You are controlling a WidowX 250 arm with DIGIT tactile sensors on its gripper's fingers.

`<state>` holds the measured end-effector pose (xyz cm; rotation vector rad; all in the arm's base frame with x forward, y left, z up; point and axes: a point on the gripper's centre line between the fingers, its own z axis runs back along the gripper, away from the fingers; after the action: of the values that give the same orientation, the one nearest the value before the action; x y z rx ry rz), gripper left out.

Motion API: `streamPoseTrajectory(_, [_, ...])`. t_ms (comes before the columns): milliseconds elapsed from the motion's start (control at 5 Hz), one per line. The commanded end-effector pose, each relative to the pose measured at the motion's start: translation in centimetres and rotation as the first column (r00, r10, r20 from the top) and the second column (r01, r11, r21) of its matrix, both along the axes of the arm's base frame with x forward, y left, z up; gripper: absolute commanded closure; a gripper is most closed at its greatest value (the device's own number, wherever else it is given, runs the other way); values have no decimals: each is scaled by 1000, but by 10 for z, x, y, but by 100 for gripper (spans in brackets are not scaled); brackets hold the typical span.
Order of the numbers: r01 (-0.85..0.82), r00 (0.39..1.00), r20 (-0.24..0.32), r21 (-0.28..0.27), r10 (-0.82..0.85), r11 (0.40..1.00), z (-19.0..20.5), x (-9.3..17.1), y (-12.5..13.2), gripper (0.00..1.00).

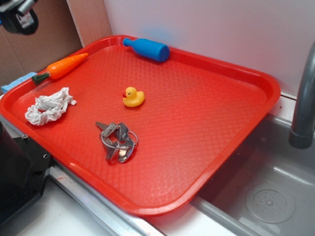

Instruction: Grab the white paper.

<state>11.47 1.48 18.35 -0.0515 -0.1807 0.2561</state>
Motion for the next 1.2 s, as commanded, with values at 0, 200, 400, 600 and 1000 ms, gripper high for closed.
streamPoseTrajectory(0, [-147, 988, 58, 56, 143, 988, -40, -3, 26, 0])
streamPoseTrajectory(200, [-180, 983, 51, 81, 176, 980, -63, 2, 35, 0])
streamPoseTrajectory(400, [-225, 974, 53, 112, 220, 968, -90, 12, 43, 0])
streamPoseTrajectory(600, [-226, 972, 87, 111, 217, 968, -120, 23, 51, 0])
streamPoseTrajectory(1000, [-214, 977, 46, 144, 210, 966, -158, 34, 61, 0])
